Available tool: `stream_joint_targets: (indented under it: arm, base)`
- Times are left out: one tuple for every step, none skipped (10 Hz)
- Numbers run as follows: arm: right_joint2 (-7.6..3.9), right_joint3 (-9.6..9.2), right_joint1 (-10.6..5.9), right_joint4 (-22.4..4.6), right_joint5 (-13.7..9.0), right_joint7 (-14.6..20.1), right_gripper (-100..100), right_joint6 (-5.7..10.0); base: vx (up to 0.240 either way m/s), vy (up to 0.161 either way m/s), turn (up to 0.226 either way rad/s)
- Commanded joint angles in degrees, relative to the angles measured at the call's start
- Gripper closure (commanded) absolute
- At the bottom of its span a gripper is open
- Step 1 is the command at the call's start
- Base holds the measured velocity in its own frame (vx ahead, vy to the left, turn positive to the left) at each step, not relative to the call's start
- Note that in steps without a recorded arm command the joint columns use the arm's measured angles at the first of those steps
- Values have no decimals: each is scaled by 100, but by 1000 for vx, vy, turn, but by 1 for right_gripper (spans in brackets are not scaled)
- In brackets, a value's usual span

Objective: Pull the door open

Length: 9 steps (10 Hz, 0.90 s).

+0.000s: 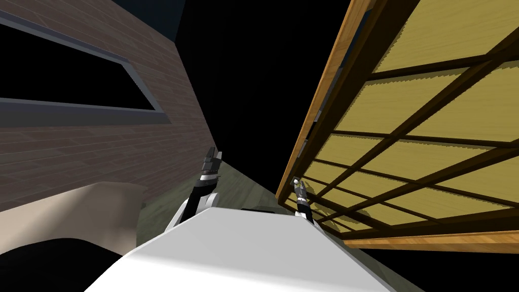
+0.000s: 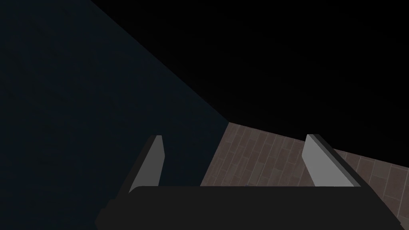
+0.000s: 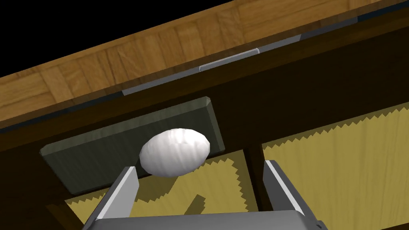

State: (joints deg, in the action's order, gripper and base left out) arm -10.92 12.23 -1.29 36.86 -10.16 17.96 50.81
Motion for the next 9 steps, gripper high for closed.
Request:
stream_joint_targets:
  arm:
    - [34, -46, -16, 2, -121, 286, -100, -3]
    - [34, -46, -16, 2, -121, 354, -100, -3]
    - [51, -73, -30, 1, -207, 567, -100, -4]
    - [69, -101, -46, 1, -300, 720, -100, -6]
    - [69, -101, -46, 1, -300, 791, -100, -6]
    - [88, -131, -61, 1, -396, 1008, -100, -8]
    - [109, -163, -78, 0, -498, 1157, -100, -10]
    - [109, -163, -78, 0, -498, 1251, -100, -10]
    - [129, -195, -95, 0, -602, 1455, -100, -12]
  base:
    - [-60, 11, 66]
    - [-35, 2, 14]
    - [-28, -5, 31]
    - [-57, -10, 69]
    - [-50, -16, 26]
    - [-51, -17, 37]
    - [-70, -12, 90]
    - [-53, -7, 26]
    - [-50, -13, 44]
